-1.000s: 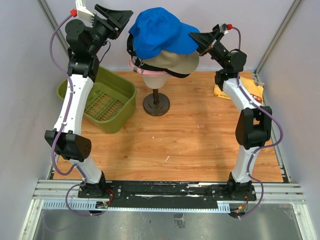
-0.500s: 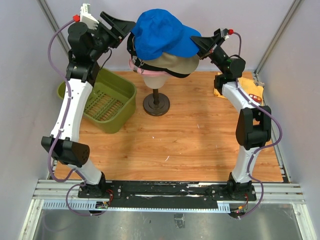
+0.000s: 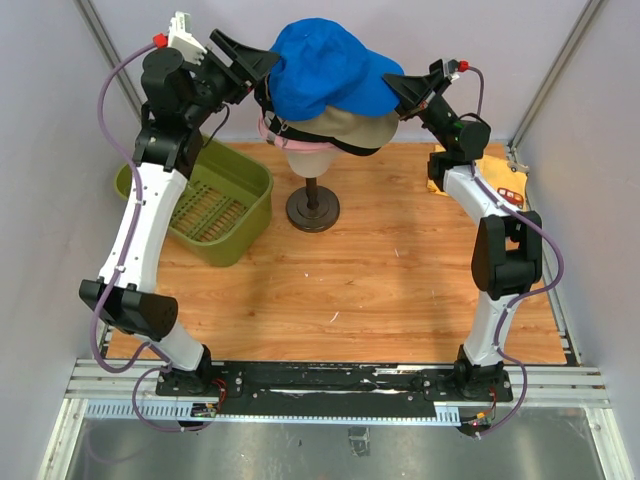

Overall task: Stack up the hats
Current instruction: Stack the hat on the hat.

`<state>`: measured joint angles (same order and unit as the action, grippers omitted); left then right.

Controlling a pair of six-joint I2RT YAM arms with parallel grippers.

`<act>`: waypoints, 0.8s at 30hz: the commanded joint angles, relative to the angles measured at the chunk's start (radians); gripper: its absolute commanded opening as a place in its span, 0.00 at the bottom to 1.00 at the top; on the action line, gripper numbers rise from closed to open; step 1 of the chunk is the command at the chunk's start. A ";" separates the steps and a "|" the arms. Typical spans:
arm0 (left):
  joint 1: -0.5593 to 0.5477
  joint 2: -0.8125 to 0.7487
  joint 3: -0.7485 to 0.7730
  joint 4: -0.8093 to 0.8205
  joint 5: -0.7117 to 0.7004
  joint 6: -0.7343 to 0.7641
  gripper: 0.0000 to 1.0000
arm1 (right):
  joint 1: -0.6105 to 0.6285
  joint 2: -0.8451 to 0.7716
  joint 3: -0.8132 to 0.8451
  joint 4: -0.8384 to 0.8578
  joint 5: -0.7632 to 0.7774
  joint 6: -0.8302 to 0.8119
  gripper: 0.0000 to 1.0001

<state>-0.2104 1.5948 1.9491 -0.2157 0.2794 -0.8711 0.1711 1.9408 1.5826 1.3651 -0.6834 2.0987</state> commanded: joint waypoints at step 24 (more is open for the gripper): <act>-0.029 0.043 0.008 0.104 -0.128 -0.038 0.70 | -0.037 0.010 0.001 0.085 0.005 0.100 0.03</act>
<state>-0.2302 1.6524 1.9491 -0.1745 0.1761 -0.9016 0.1478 1.9430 1.5826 1.3842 -0.6838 2.0987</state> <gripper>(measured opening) 0.719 0.045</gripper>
